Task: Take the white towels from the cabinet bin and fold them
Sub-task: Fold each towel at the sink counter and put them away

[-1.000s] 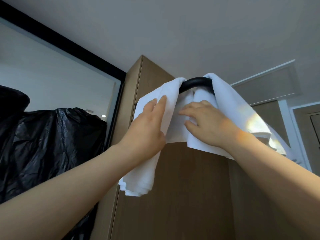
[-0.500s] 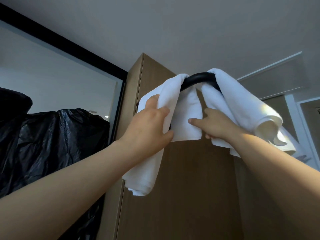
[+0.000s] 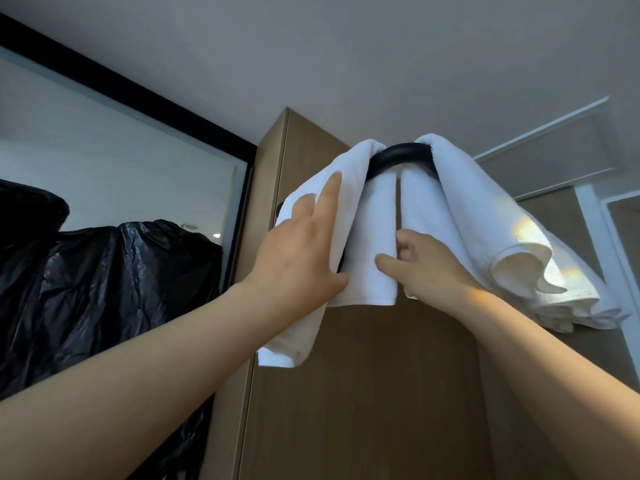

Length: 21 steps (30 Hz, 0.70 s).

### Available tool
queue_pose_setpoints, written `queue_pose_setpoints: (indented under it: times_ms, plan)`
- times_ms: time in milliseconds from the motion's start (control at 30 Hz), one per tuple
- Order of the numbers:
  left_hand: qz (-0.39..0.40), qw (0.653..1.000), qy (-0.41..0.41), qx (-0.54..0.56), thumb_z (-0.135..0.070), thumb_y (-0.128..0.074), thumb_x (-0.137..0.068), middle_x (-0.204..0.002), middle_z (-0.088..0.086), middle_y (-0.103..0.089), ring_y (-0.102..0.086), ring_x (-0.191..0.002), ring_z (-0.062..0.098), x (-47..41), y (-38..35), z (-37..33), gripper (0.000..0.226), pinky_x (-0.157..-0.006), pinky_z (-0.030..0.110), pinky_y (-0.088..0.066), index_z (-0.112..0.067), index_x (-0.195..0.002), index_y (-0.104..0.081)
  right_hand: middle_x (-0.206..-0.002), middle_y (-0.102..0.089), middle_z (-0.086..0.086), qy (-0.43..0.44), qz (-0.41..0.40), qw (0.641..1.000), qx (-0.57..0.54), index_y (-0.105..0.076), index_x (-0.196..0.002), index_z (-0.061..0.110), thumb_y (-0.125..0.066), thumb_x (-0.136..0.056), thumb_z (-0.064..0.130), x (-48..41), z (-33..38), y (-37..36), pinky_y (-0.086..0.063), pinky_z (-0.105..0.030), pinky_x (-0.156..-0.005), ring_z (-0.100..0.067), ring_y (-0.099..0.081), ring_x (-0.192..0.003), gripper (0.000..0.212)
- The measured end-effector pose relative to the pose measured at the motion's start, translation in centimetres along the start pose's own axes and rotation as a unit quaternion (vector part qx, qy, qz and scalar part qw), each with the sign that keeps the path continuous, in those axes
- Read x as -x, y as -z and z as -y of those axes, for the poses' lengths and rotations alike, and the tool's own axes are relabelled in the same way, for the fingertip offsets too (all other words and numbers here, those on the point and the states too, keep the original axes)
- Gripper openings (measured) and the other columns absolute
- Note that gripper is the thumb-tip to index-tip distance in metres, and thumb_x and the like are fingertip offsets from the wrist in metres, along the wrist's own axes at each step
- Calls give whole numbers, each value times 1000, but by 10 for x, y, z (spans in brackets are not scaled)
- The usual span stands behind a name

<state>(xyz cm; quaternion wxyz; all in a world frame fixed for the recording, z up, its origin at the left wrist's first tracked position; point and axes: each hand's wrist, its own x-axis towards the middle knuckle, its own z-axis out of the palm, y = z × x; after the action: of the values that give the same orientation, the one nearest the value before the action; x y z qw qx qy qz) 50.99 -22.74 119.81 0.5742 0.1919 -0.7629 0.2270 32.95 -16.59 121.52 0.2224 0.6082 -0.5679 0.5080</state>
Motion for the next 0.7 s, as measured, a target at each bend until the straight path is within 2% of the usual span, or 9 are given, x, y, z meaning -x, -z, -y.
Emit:
queue_pose_setpoints:
  times_ms: [67,167,233,333,433,500,567,633,700]
  plan:
    - [10,1000,13,16,-23,-73,-75,-137,3,-39,-49,-79,18,4,-7,-3,117,-57,22,-38,-24,-151,16,-74,-51,-17,12,-13,1000,-9,-52,-99,2,-54,-75,44,8,1,-1,-37,-35,-62,-20,-42,-63,49]
    - [56,995,42,73,-6,-60,-81,-136,4,-39,-41,-84,14,11,-15,-10,107,-56,20,-30,-21,-151,20,-68,-45,-6,30,-31,999,-19,-47,-91,3,-54,-82,41,19,1,-1,-35,-33,-62,-17,-39,-62,40]
    - [78,989,58,113,-1,-55,-83,-141,2,-36,-42,-98,14,15,-17,-12,101,-72,19,-33,-21,-152,15,-64,-37,3,32,-41,999,-10,-44,-87,3,-55,-88,35,25,1,1,-31,-31,-60,-14,-34,-59,34]
    - [73,984,72,142,3,-50,-83,-145,-1,-34,-43,-119,17,16,-12,-11,94,-78,17,-31,-25,-153,6,-66,-36,1,41,-53,998,-6,-43,-87,2,-53,-92,32,34,2,4,-29,-31,-58,-14,-32,-60,32]
    - [31,982,84,165,2,-49,-84,-123,-3,-46,-44,-105,18,10,2,-5,79,-77,18,-31,-23,-151,-15,-69,-33,-3,58,-53,997,-13,-40,-85,3,-51,-95,31,46,2,1,-28,-31,-57,-15,-29,-60,32]
    - [-5,980,75,183,-2,-51,-83,-97,0,-52,-45,-85,22,5,8,-2,49,-66,24,-33,-13,-130,-46,-68,-37,-6,64,-58,996,-3,-40,-84,7,-50,-95,33,53,-3,-1,-28,-33,-57,-16,-30,-60,30]
    - [-26,982,59,176,-5,-54,-81,-74,11,-49,-44,-68,27,5,11,-2,9,-55,27,-31,-2,-90,-51,-74,-53,-13,52,-60,997,3,-47,-86,12,-50,-95,35,57,-8,-2,-37,-38,-57,-24,-42,-61,25]
    - [-9,987,41,154,-12,-57,-84,-61,6,-39,-35,-56,19,11,9,-3,23,-48,25,-25,-6,-70,-40,-86,-65,-9,33,-54,998,-12,-56,-94,16,-53,-94,35,59,-11,-2,-49,-42,-68,-28,-57,-74,19]
    - [10,989,34,144,-20,-60,-85,-56,0,-32,-29,-51,15,22,4,-4,35,-45,26,-24,-12,-63,-33,-81,-66,3,32,-52,997,-36,-61,-94,19,-58,-93,34,65,-12,-2,-49,-31,-70,-19,-60,-74,16]
